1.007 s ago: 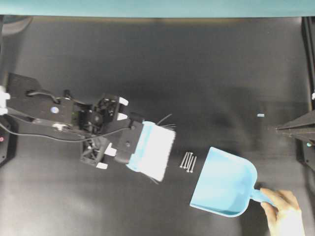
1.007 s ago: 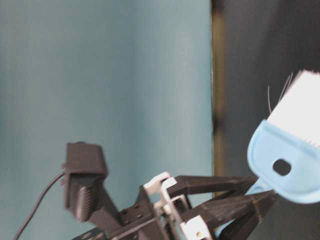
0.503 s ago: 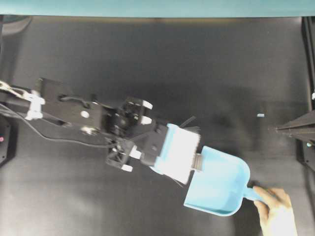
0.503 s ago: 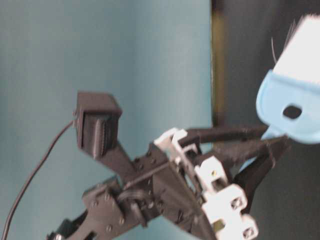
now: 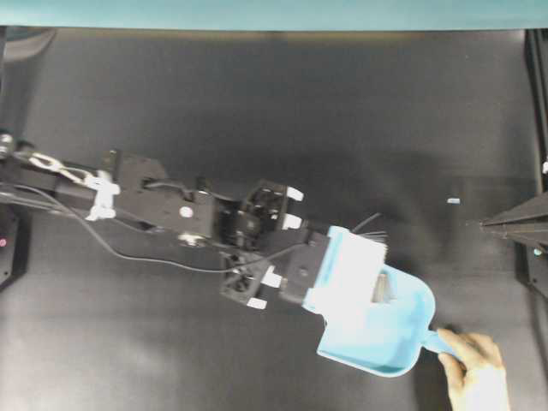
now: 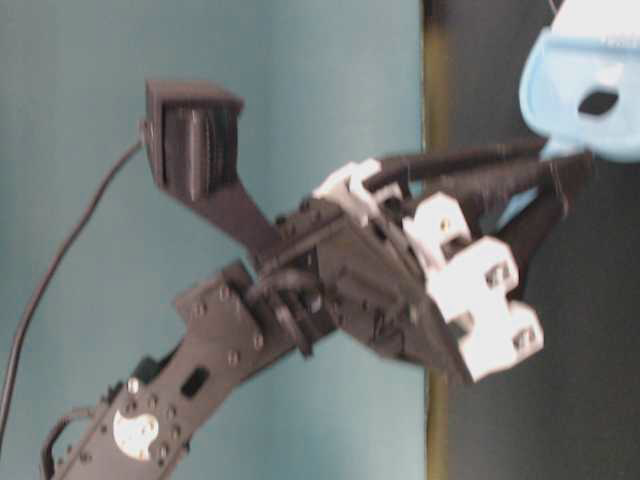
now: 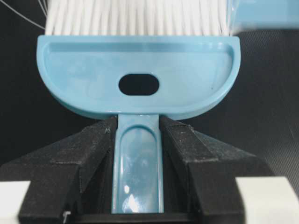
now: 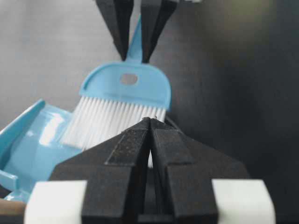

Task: Hold the dustpan with a person, while the left arm uses a hand brush to gather the screws into the dustpan.
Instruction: 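Sweep the screws with the brush toward the hand-held dustpan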

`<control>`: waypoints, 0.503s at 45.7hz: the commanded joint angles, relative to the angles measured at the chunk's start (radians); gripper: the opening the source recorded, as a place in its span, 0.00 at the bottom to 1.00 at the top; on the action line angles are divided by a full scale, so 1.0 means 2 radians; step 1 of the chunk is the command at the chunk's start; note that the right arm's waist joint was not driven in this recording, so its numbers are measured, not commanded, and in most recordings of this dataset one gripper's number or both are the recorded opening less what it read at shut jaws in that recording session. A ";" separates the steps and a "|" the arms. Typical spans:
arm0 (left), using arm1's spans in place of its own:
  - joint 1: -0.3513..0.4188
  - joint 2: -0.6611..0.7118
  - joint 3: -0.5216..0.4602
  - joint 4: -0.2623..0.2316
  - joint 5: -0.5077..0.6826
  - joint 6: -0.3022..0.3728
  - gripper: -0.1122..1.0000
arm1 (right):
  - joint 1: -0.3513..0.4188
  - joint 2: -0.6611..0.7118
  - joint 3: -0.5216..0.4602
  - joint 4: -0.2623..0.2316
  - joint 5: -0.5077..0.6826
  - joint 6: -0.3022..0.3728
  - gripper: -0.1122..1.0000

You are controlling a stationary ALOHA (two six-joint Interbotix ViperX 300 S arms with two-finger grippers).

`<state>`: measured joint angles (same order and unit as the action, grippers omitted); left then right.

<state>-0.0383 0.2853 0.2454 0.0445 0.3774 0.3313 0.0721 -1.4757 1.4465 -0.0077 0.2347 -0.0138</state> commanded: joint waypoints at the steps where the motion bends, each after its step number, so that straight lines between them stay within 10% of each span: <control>1: -0.002 0.008 -0.028 0.001 -0.006 0.001 0.37 | 0.000 0.002 -0.003 0.000 -0.004 -0.003 0.10; 23: -0.007 0.035 -0.080 0.002 -0.018 0.003 0.37 | 0.000 0.002 -0.003 -0.001 -0.004 -0.003 0.10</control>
<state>-0.0552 0.3973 0.0936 0.0460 0.3467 0.3405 0.0721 -1.4772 1.4450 -0.0077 0.2362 -0.0138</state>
